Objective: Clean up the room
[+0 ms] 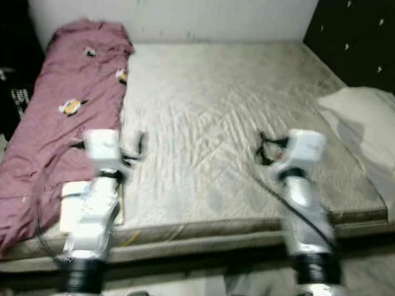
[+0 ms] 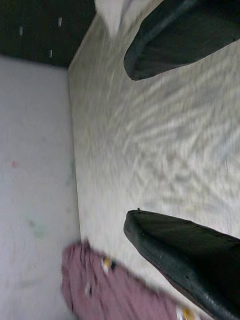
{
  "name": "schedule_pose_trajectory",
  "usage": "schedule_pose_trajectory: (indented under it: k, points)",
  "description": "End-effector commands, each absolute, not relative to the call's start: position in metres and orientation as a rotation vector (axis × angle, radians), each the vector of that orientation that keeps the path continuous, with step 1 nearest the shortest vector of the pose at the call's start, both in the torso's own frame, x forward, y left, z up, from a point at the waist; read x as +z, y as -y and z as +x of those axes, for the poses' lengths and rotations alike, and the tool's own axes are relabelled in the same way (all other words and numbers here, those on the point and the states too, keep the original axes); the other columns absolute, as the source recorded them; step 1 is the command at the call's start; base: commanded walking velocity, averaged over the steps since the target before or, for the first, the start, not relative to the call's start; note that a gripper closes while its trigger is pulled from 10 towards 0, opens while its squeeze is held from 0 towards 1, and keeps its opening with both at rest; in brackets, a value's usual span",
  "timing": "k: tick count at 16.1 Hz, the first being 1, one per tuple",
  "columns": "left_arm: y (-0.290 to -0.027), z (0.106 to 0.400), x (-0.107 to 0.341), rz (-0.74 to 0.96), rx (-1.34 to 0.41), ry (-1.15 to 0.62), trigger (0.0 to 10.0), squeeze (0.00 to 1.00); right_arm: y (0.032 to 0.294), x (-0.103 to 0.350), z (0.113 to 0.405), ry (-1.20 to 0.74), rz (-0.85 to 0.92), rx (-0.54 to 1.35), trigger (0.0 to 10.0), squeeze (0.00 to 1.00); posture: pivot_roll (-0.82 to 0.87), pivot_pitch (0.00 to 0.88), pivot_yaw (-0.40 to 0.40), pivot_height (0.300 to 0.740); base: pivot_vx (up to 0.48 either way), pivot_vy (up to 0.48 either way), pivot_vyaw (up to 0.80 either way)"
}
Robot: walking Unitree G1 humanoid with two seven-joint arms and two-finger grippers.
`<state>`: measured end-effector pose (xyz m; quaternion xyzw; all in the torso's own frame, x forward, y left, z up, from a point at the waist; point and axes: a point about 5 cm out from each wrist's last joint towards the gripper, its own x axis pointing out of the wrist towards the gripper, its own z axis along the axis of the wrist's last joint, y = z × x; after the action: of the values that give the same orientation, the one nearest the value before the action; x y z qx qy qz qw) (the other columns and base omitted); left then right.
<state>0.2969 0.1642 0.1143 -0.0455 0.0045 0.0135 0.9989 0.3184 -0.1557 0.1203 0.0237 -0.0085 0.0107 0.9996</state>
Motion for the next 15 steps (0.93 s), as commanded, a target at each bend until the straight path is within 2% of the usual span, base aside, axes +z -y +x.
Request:
schedule_pose_trajectory:
  k: [1,6,15]
  points:
    - [-0.1571,0.2974,0.1192,-0.095,0.01,0.018,10.0,0.0,0.1643,0.1236,0.3195,0.025,0.033,0.003,10.0,0.0,-0.1,0.0,0.024,0.74,0.0,0.0,0.0]
    - [-0.1534,0.2955,0.1202,-0.09,-0.042,0.032,10.0,0.0,0.1637,0.1221,0.3191,0.019,0.029,0.005,10.0,0.0,-0.1,0.0,0.022,0.74,0.0,0.0,0.0]
    - [-0.1541,0.2976,0.1221,-0.083,-0.045,0.036,10.0,0.0,0.1635,0.124,0.322,0.023,0.028,0.0,10.0,0.0,-0.1,0.0,0.03,0.74,0.31,0.0,0.0]
